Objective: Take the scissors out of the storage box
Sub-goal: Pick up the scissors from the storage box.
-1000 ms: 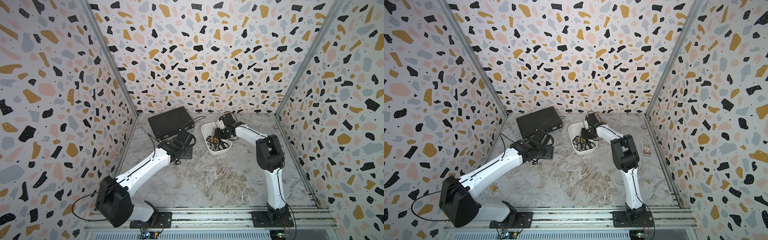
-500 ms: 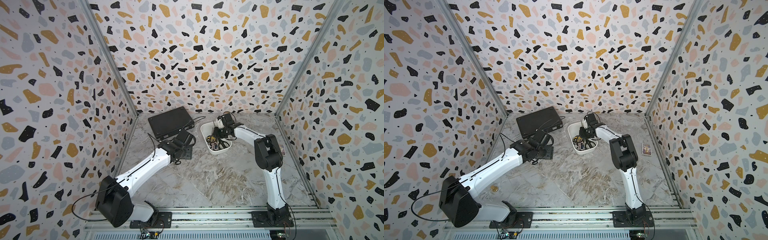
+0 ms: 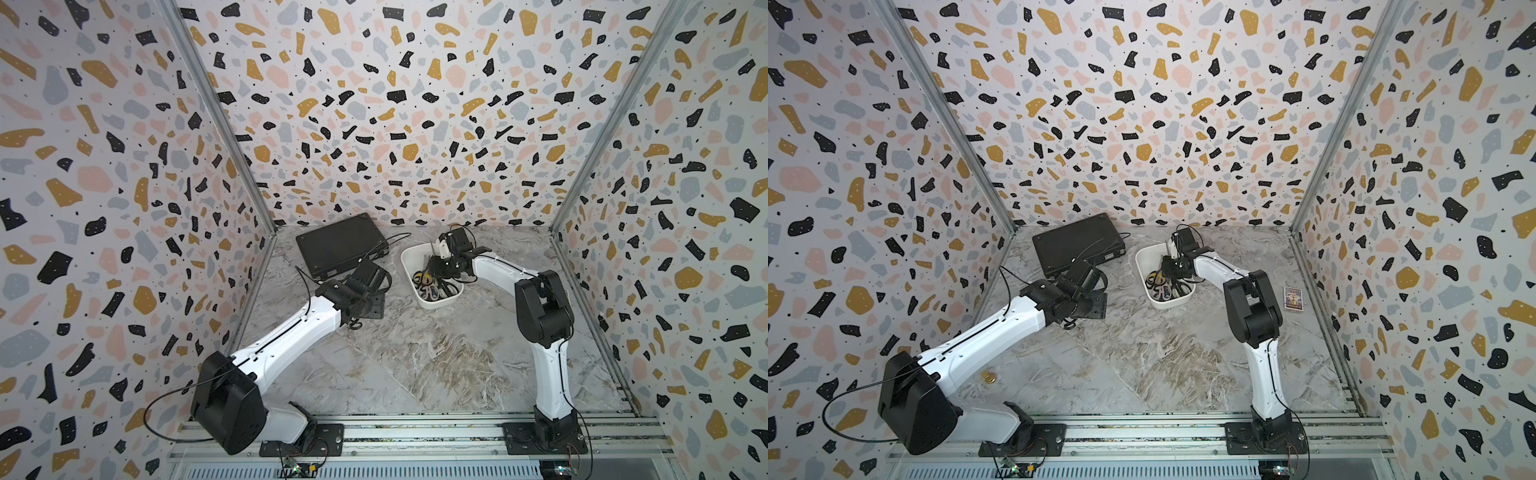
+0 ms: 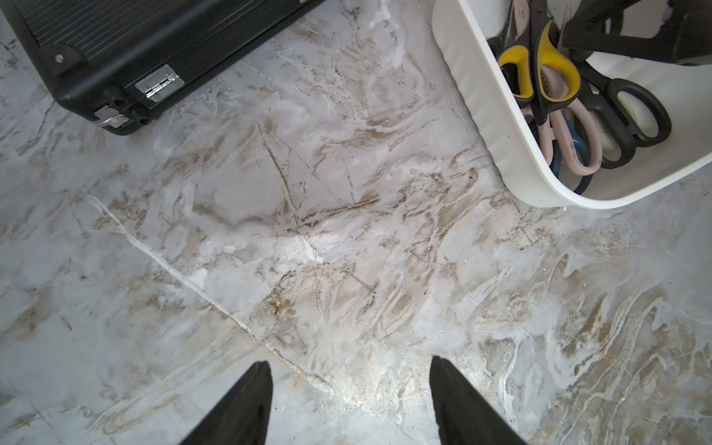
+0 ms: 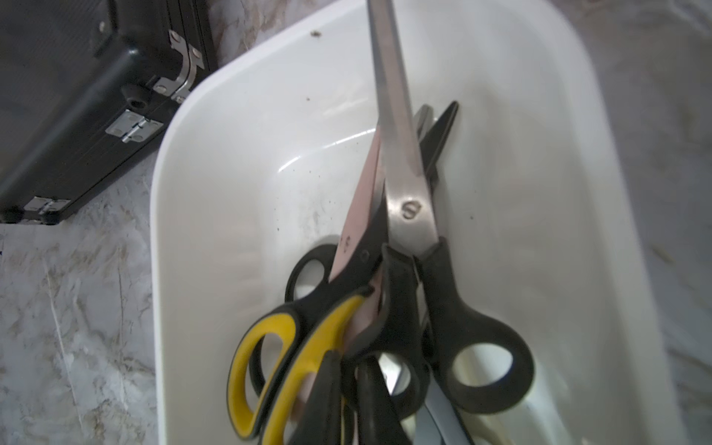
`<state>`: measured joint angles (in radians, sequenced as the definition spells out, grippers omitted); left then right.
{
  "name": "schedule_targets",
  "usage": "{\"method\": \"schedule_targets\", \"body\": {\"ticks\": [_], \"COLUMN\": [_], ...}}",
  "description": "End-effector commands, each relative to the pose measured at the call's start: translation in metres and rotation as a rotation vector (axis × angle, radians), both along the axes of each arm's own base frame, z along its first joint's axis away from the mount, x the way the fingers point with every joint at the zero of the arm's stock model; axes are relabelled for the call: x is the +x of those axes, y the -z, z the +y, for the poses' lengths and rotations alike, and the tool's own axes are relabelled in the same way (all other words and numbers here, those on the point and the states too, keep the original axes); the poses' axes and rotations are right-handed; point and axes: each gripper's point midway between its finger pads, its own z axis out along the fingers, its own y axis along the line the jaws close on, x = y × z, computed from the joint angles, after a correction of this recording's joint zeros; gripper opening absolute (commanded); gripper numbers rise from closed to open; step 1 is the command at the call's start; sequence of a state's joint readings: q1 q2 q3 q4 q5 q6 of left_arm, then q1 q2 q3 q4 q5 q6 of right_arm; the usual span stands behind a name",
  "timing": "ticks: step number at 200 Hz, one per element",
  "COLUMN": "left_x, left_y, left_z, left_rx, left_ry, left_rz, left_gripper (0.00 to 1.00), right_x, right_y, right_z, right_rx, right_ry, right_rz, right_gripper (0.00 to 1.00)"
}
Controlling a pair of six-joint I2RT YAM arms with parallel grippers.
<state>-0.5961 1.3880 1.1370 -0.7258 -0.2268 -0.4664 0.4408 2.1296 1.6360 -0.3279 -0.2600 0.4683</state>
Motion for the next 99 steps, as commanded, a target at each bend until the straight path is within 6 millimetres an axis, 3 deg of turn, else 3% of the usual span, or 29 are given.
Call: {"method": "schedule_targets", "body": {"ticks": [1,51,67,99], "left_x": [0.005,0.008,0.009,0.009], "left_y": [-0.011,-0.016,-0.018,-0.020], "left_z": [-0.001,-0.003,-0.002,-0.002], "left_rx": [-0.010,-0.014,-0.013,-0.012], "left_ry": [-0.012,-0.006,-0.008,-0.006], "left_rz": [-0.034,-0.047,-0.054,-0.065], "left_gripper": [0.69,0.69,0.69,0.68], "right_x": [-0.011,-0.055,-0.082,-0.137], "right_y": [-0.060,-0.088,-0.084,-0.054], "right_z": [-0.008,-0.044,-0.063,-0.109], "right_rx": [0.021,-0.093,-0.155,-0.215], "right_ry": [0.023,0.035,0.028,0.060], "right_rz": [-0.083,-0.053,0.001,0.133], "right_gripper": [0.03,0.02,0.03,0.03]}}
